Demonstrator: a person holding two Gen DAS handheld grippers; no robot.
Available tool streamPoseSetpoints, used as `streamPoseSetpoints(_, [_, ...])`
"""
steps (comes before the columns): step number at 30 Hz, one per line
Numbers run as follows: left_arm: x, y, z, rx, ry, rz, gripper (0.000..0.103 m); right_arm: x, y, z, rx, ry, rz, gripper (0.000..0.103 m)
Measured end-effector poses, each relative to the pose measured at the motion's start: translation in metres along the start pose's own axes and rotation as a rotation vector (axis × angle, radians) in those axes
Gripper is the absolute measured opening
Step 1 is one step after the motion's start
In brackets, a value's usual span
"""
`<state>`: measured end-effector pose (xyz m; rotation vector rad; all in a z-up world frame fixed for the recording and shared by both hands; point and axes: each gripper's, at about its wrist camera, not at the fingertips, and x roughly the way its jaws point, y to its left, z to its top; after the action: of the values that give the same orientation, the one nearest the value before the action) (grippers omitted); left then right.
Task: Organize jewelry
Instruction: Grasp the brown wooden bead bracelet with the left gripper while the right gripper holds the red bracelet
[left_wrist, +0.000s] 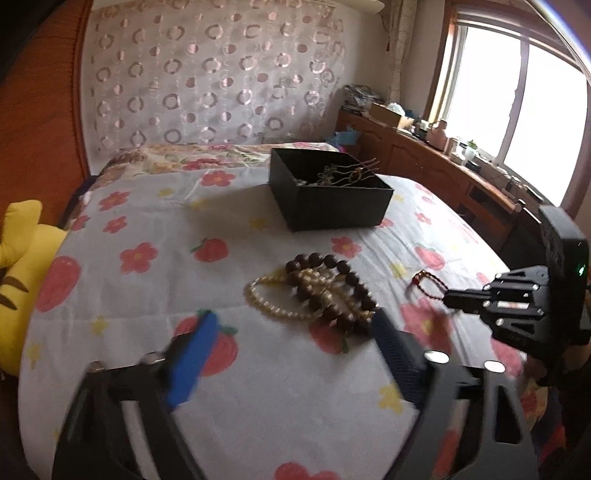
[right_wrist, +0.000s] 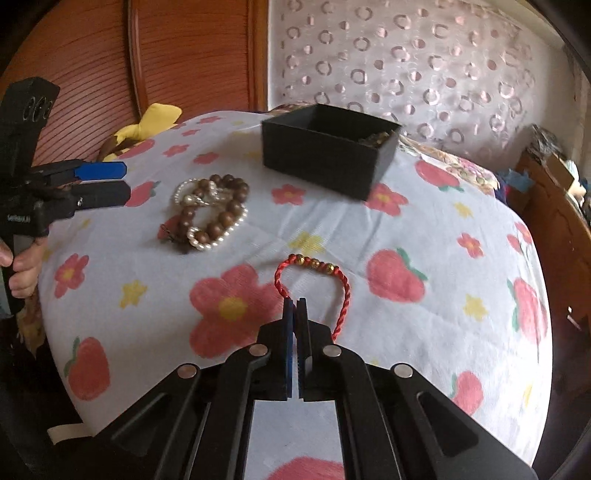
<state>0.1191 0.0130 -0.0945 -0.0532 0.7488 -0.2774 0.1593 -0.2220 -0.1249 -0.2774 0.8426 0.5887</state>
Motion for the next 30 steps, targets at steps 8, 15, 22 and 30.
streamPoseSetpoints(8, [0.040,-0.004,0.036,0.046,0.088,-0.034,0.022,0.002,-0.003,-0.001,0.035,-0.014,0.024,0.003])
streamPoseSetpoints(15, [0.072,-0.002,0.059,0.051,0.151,-0.033,0.011,0.002,-0.003,-0.003,0.030,-0.016,0.017,0.003])
streamPoseSetpoints(22, [0.086,-0.007,0.057,0.094,0.221,-0.017,0.011,0.002,-0.004,-0.004,0.037,-0.017,0.025,0.003])
streamPoseSetpoints(30, [0.084,-0.002,0.044,0.117,0.267,-0.035,0.018,0.002,-0.003,-0.003,0.041,-0.017,0.030,0.003])
